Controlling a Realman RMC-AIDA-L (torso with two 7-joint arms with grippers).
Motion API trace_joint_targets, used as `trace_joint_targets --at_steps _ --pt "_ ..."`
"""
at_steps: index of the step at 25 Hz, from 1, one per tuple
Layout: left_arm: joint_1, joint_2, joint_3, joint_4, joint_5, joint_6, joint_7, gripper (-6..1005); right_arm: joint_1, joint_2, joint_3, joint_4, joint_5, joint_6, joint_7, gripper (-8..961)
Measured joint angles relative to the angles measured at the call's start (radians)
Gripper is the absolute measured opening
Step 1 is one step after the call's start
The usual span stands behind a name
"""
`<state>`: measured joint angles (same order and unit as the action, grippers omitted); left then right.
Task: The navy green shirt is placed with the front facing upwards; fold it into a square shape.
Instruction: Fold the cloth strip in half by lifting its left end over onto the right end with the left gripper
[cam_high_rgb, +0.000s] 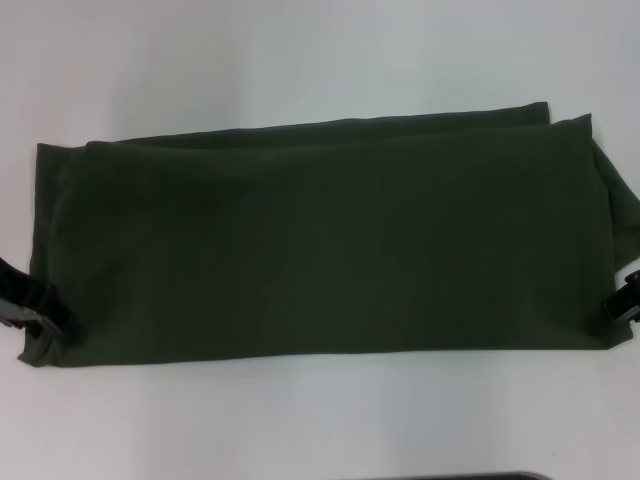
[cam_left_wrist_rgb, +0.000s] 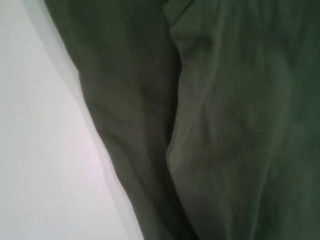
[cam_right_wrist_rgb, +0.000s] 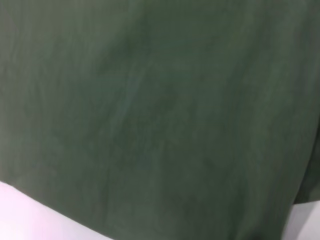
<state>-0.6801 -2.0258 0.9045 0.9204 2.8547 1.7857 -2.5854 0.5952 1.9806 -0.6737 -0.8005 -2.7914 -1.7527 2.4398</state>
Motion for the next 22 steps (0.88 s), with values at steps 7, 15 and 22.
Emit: trace_joint_targets --at_steps 7,15,22 --pt "-0.003 0.006 0.005 0.039 0.0 0.018 -0.005 428 -0.002 -0.021 0.025 -0.004 0.0 -0.032 -0.001 238" --pt "0.0 0.038 0.0 0.128 0.002 0.059 -0.016 547 -0.014 -0.102 0.118 -0.017 0.0 -0.058 0.006 506" --pt "-0.004 0.03 -0.047 0.29 -0.025 0.1 0.015 545 -0.013 -0.107 0.176 -0.119 0.092 -0.139 -0.021 609"
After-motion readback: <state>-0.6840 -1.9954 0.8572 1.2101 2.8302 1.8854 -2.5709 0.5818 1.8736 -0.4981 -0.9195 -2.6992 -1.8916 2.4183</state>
